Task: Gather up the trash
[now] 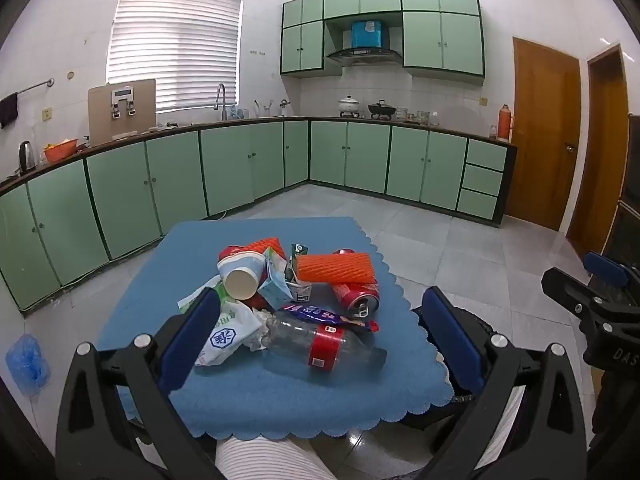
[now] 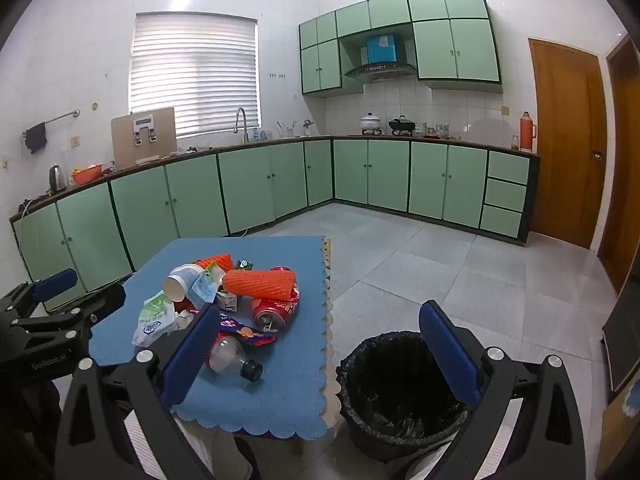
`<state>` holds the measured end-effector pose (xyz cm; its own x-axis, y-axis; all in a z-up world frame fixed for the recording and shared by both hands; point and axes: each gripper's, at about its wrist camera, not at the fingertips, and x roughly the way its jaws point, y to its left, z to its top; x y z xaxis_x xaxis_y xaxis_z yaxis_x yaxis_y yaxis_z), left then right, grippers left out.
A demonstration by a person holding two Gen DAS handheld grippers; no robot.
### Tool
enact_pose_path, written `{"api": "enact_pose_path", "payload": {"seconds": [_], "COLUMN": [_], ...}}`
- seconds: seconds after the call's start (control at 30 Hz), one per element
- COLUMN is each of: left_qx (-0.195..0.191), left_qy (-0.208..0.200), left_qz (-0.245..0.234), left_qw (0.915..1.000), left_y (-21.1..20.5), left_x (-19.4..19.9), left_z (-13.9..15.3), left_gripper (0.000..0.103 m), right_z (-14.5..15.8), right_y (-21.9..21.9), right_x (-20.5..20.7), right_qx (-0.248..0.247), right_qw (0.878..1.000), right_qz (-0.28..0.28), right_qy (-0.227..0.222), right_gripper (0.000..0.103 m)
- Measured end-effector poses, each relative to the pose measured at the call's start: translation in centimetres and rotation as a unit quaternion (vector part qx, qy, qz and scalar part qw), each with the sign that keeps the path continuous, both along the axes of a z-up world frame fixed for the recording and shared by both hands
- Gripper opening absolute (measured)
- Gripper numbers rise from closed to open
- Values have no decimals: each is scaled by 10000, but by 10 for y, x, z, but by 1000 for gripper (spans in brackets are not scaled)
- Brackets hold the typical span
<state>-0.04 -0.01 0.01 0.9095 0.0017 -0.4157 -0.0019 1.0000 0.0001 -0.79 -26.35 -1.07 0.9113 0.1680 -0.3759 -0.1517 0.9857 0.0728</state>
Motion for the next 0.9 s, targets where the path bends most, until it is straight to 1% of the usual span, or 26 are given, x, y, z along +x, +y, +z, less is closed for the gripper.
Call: {"api": "enact_pose_path", "payload": {"seconds": [0.27, 0.47, 0.5, 0.9], "left_qx": [14, -24, -36, -29], "left_qy": [19, 10, 22, 23], "left_qz": [5, -20, 14, 28], "left_qw": [10000, 10000, 10000, 10000], "left_y": [-2, 4, 5, 6], "left_x": [-1, -6, 0, 0], "left_z": [1, -2, -2, -2], "left_gripper": [98, 98, 98, 98], "right_z": [-1, -3, -2, -2], "right_y": [0, -1, -2, -1], "right_x": [0, 0, 1, 2], "right_qx": [26, 25, 38, 64], "right_qw": [10000, 10000, 10000, 10000], "right_qz": [0, -4, -1, -6], "right_qy": [18, 19, 38, 45], "right_gripper": [97, 97, 97, 97]}}
